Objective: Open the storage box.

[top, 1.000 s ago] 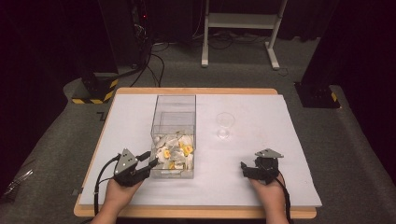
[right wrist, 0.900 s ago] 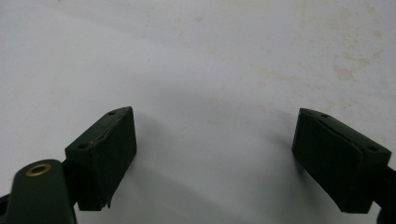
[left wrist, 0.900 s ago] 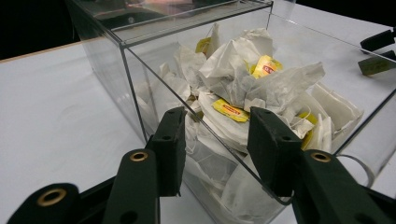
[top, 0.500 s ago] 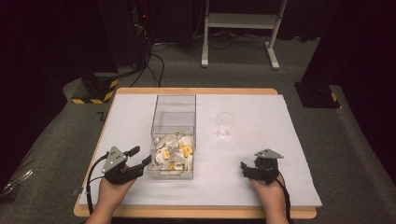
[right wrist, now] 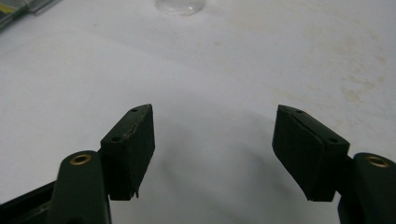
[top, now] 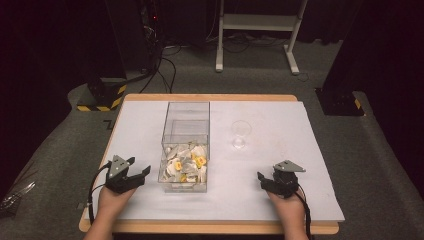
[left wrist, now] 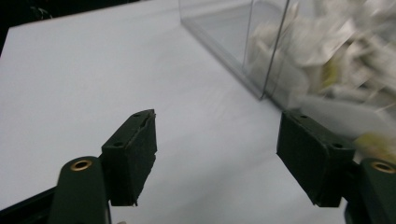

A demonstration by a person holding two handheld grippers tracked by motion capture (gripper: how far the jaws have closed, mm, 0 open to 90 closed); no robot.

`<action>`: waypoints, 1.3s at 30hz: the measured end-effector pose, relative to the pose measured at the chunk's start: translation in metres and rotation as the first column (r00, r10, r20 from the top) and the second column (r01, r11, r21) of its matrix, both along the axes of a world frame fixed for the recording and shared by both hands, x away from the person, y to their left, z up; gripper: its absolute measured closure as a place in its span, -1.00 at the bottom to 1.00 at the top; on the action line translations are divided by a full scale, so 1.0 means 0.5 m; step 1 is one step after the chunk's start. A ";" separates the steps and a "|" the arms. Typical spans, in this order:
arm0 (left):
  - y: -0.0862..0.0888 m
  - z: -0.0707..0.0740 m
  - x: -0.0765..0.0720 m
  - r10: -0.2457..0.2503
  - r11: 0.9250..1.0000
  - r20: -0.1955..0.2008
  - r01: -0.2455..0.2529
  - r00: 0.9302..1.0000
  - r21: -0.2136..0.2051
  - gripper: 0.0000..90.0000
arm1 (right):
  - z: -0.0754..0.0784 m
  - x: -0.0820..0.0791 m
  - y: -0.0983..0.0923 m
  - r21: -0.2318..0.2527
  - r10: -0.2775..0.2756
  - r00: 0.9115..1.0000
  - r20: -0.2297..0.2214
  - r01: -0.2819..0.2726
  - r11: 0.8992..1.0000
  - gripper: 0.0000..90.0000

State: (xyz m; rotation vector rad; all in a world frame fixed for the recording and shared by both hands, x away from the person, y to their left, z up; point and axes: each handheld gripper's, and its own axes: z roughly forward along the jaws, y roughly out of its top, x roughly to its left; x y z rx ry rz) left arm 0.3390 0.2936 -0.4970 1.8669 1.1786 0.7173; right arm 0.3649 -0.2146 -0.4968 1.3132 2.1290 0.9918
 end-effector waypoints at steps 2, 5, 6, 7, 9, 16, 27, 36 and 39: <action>0.000 -0.012 0.005 0.001 1.000 -0.029 -0.001 1.000 0.011 -0.42 | 0.005 -0.003 0.008 0.004 0.011 1.000 0.012 -0.012 1.000 -0.26; 0.002 -0.009 0.003 -0.016 1.000 0.003 0.016 1.000 -0.005 -0.45 | 0.014 -0.005 0.020 0.024 0.030 0.999 0.038 -0.031 0.999 -0.23; 0.002 -0.010 0.004 -0.014 1.000 -0.001 0.014 1.000 -0.015 -0.45 | 0.018 -0.006 0.025 0.027 0.035 0.998 0.046 -0.036 0.999 -0.22; 0.002 -0.012 0.007 -0.011 1.000 -0.016 0.011 1.000 -0.017 -0.45 | 0.022 -0.006 0.029 0.028 0.043 0.998 0.051 -0.045 0.999 -0.20; 0.001 -0.013 0.007 -0.008 1.000 -0.018 0.007 1.000 -0.019 -0.46 | 0.029 -0.006 0.038 0.034 0.060 0.997 0.053 -0.061 0.998 -0.19; -0.004 -0.015 0.012 -0.030 1.000 -0.044 0.031 0.999 0.005 -0.45 | 0.058 -0.001 0.072 0.029 0.120 0.991 0.064 -0.122 0.992 -0.18; -0.003 -0.018 0.021 0.011 1.000 -0.101 -0.010 0.995 0.011 -0.43 | 0.086 0.015 0.123 0.070 0.188 0.979 0.073 -0.193 0.979 -0.23; -0.010 -0.020 0.020 0.044 0.997 -0.112 -0.037 0.993 0.060 -0.43 | 0.106 0.018 0.158 0.089 0.239 0.965 0.105 -0.248 0.965 -0.20; -0.012 -0.018 0.009 0.049 0.997 -0.058 -0.046 0.997 0.057 -0.44 | 0.113 0.017 0.171 0.108 0.250 0.963 0.102 -0.260 0.959 -0.19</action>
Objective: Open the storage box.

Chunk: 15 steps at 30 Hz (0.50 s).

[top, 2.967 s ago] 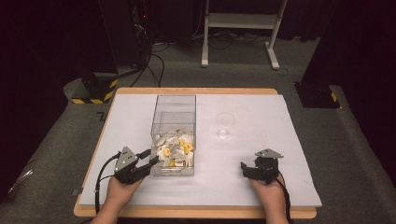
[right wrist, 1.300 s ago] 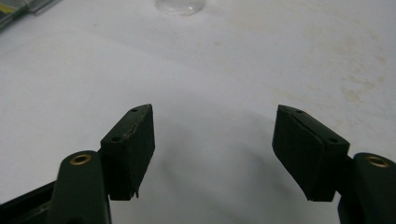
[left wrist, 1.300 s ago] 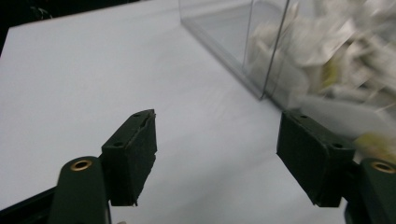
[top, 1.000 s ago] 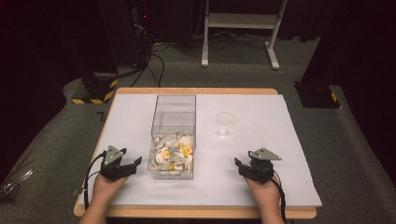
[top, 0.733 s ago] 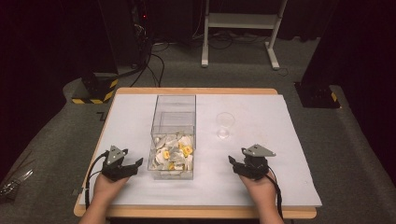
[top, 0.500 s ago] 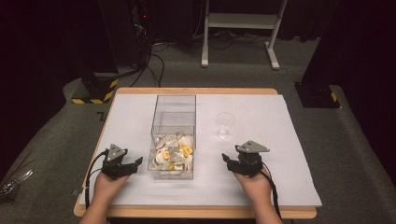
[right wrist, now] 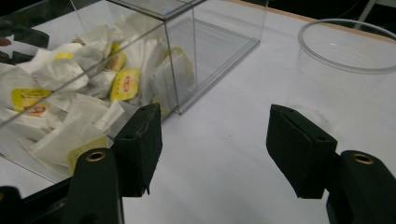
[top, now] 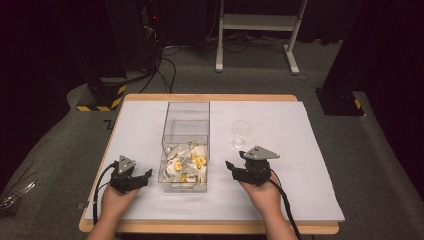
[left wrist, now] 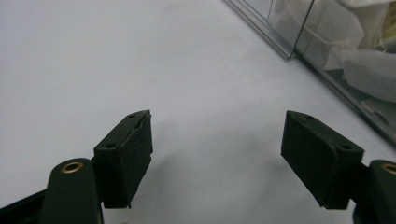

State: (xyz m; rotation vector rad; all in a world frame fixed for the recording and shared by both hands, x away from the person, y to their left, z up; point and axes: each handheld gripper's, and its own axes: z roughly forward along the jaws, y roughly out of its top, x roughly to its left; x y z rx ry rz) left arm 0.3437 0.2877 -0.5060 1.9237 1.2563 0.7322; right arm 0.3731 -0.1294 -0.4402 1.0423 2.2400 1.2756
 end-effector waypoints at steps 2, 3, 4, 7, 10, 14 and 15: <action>0.000 0.001 -0.003 -0.012 1.000 0.015 0.012 1.000 -0.007 -0.44 | 0.007 -0.003 0.009 0.004 0.010 1.000 0.011 -0.010 1.000 -0.20; 0.002 0.001 -0.001 -0.024 1.000 0.010 0.024 1.000 -0.009 -0.44 | 0.010 -0.004 0.013 0.001 0.013 1.000 0.018 -0.013 1.000 -0.21; 0.004 0.001 0.000 -0.031 0.999 -0.001 0.031 1.000 -0.023 -0.44 | 0.013 -0.005 0.019 -0.003 0.009 1.000 0.018 -0.009 1.000 -0.22; 0.006 0.001 0.002 -0.033 0.999 -0.007 0.033 0.999 -0.033 -0.43 | 0.024 -0.005 0.033 0.006 0.012 1.000 0.008 -0.012 1.000 -0.22; 0.004 0.000 0.003 -0.044 0.999 -0.018 0.044 0.999 -0.022 -0.43 | 0.034 -0.004 0.046 0.023 0.021 1.000 0.006 -0.022 1.000 -0.23; 0.003 0.001 0.000 -0.051 0.999 -0.005 0.051 0.999 -0.019 -0.45 | 0.047 -0.007 0.064 0.032 0.039 0.999 0.008 -0.040 0.999 -0.22; 0.003 0.001 0.000 -0.052 0.998 -0.004 0.052 0.999 -0.021 -0.45 | 0.051 -0.007 0.068 0.034 0.045 0.999 0.008 -0.045 0.998 -0.22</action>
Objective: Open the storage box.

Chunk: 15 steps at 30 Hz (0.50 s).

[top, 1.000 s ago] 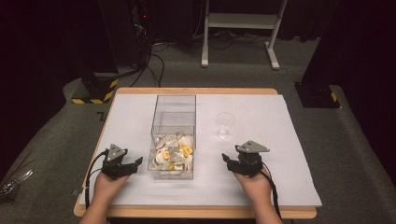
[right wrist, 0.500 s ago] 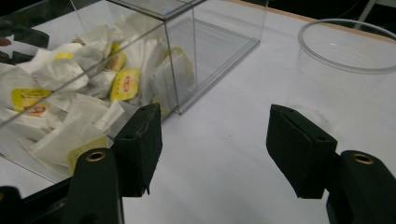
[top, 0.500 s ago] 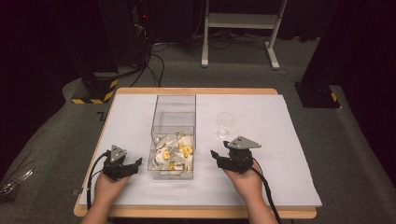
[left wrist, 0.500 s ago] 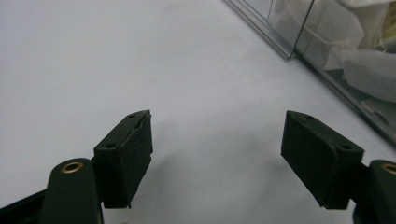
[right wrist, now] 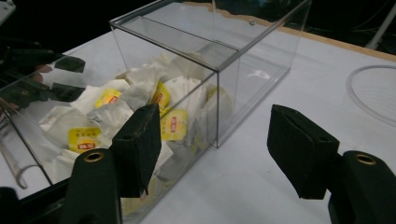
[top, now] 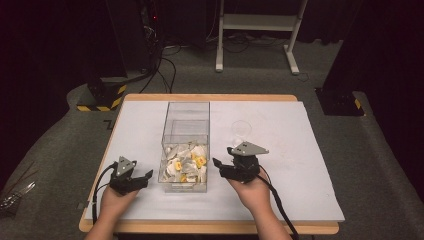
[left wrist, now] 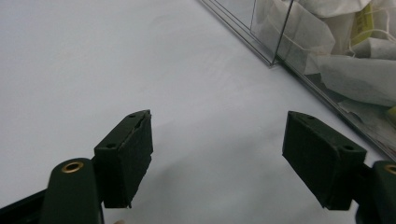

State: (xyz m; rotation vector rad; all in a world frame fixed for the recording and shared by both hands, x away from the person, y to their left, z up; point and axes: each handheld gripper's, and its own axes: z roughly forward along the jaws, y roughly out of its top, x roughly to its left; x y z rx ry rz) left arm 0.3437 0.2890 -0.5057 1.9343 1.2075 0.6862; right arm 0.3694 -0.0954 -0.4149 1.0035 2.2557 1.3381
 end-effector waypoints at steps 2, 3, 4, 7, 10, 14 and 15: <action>0.000 0.000 0.001 -0.001 1.000 -0.002 0.001 1.000 0.001 -0.46 | 0.005 0.000 0.009 0.001 0.008 1.000 0.004 -0.008 1.000 -0.22; -0.001 0.000 0.001 -0.002 1.000 -0.009 0.002 1.000 -0.003 -0.46 | 0.008 0.000 0.012 0.001 0.014 1.000 0.005 -0.014 1.000 -0.22; -0.002 -0.001 0.001 -0.002 1.000 -0.007 0.002 1.000 0.001 -0.46 | 0.009 0.000 0.016 0.005 0.018 1.000 0.005 -0.018 1.000 -0.22; -0.003 0.000 0.000 -0.009 1.000 -0.005 0.009 1.000 0.004 -0.47 | 0.012 -0.002 0.026 0.009 0.032 1.000 0.002 -0.032 0.999 -0.20; -0.003 -0.001 0.001 0.000 1.000 -0.005 0.001 1.000 0.003 -0.49 | 0.013 -0.005 0.038 0.005 0.046 0.999 0.003 -0.046 0.999 -0.19; -0.004 0.000 -0.001 -0.004 1.000 0.001 0.004 1.000 0.006 -0.49 | 0.011 -0.012 0.053 0.006 0.060 0.998 0.001 -0.060 0.998 -0.17; -0.003 0.000 0.000 -0.006 1.000 -0.002 0.006 1.000 0.005 -0.49 | 0.010 -0.013 0.059 0.000 0.066 0.998 -0.005 -0.066 0.998 -0.16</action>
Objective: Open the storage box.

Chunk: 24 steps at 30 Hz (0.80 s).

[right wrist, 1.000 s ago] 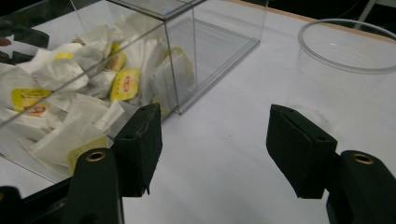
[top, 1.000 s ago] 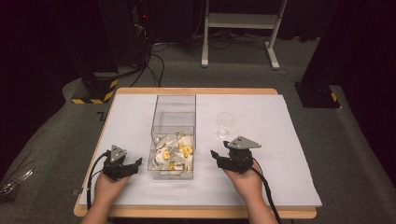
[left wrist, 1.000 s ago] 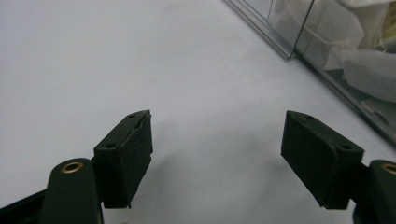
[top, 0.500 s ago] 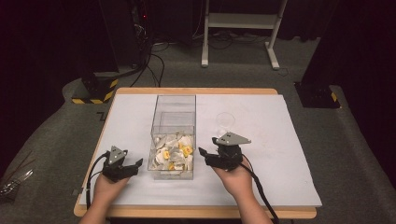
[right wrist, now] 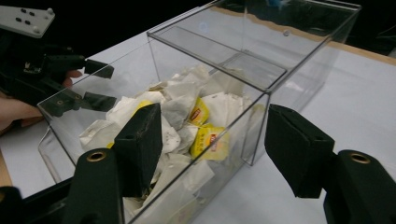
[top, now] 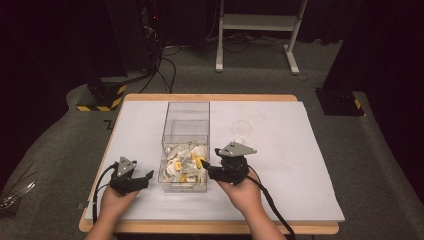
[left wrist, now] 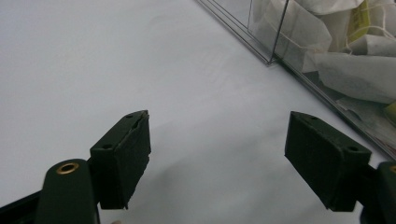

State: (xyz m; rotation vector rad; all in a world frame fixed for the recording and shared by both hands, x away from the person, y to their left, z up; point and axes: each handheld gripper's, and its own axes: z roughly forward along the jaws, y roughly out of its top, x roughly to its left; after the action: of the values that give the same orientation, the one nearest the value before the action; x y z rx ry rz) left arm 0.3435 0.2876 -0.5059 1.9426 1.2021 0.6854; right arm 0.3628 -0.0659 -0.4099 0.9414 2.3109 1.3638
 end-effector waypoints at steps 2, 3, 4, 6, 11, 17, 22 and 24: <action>0.001 0.000 0.001 0.004 1.000 -0.002 -0.004 1.000 -0.006 -0.49 | -0.002 -0.002 0.011 -0.017 0.017 1.000 0.001 -0.017 1.000 -0.14; 0.001 0.000 0.001 0.003 1.000 -0.003 -0.003 1.000 -0.004 -0.49 | -0.003 -0.003 0.017 -0.027 0.028 1.000 0.007 -0.028 0.999 -0.13; 0.001 0.000 0.000 0.003 1.000 0.000 -0.003 1.000 0.000 -0.49 | -0.005 -0.006 0.023 -0.030 0.030 1.000 0.002 -0.030 0.999 -0.12; 0.002 0.000 0.000 0.000 1.000 0.000 0.000 1.000 -0.001 -0.49 | -0.009 -0.008 0.034 -0.042 0.047 0.999 0.000 -0.047 0.998 -0.08; 0.002 0.000 0.004 -0.007 1.000 -0.019 0.007 1.000 -0.001 -0.48 | -0.015 -0.016 0.056 -0.065 0.083 0.997 0.005 -0.082 0.994 0.16; 0.001 0.000 0.003 -0.009 1.000 -0.012 0.009 1.000 -0.005 -0.48 | -0.027 -0.014 0.072 -0.065 0.101 0.994 -0.028 -0.103 0.993 0.33; 0.000 -0.001 0.003 -0.017 1.000 -0.017 0.017 1.000 -0.005 -0.48 | -0.032 -0.015 0.081 -0.099 0.096 0.994 -0.046 -0.100 0.990 0.43; 0.000 -0.001 0.004 -0.021 1.000 -0.018 0.021 1.000 -0.003 -0.47 | -0.033 -0.015 0.084 -0.108 0.091 0.994 -0.052 -0.096 0.989 0.47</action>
State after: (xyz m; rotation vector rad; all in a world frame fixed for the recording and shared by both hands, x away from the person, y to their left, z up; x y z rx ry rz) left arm 0.3455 0.2873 -0.5063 1.9604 1.1913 0.6562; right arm 0.3551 -0.0240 -0.4265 0.8499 2.4667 1.2466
